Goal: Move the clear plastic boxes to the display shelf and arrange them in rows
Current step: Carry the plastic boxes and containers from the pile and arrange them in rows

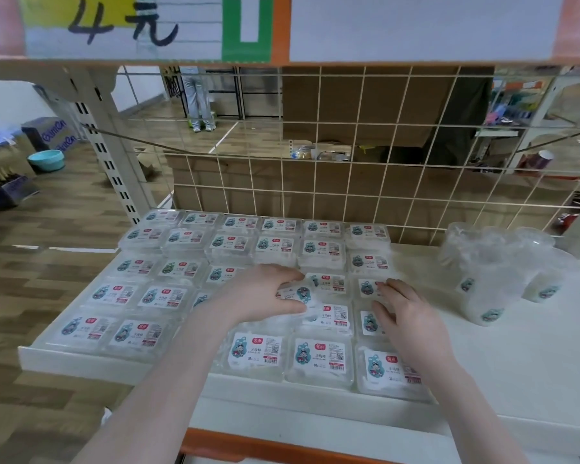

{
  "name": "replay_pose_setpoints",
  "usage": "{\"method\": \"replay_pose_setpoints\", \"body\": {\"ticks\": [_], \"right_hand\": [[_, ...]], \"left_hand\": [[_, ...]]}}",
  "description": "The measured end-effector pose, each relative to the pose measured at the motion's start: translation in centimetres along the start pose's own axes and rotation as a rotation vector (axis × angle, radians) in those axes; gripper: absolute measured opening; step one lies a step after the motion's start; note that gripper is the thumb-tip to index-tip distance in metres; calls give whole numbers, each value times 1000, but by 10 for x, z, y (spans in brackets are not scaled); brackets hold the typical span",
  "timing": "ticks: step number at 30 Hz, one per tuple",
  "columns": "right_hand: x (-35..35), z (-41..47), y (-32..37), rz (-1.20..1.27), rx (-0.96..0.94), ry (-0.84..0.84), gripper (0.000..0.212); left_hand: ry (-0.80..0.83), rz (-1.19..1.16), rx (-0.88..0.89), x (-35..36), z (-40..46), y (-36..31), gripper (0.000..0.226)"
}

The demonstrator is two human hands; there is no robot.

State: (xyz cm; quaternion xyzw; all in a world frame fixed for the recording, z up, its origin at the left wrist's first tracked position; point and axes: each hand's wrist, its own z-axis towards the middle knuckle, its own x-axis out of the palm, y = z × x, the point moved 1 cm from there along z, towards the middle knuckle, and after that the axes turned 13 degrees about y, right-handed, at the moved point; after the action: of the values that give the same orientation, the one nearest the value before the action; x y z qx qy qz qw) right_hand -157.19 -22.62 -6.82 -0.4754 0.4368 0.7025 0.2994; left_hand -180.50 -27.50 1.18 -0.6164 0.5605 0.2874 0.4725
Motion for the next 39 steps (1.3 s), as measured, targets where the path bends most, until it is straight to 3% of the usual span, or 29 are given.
{"method": "replay_pose_setpoints", "body": {"ticks": [8, 16, 24, 33, 39], "right_hand": [[-3, -1, 2, 17, 39, 59, 36], [-6, -2, 4, 35, 71, 103, 39], [-7, -3, 5, 22, 72, 111, 40], [-7, -2, 7, 0, 73, 104, 41], [-15, -2, 2, 8, 56, 81, 33]], "left_hand": [[-47, 190, -42, 5, -8, -5, 60], [41, 142, 192, 5, -17, 7, 52], [-167, 431, -63, 14, -30, 4, 74], [-4, 372, 187, 4, -20, 3, 68], [32, 394, 169, 2, -7, 0, 63]]}}
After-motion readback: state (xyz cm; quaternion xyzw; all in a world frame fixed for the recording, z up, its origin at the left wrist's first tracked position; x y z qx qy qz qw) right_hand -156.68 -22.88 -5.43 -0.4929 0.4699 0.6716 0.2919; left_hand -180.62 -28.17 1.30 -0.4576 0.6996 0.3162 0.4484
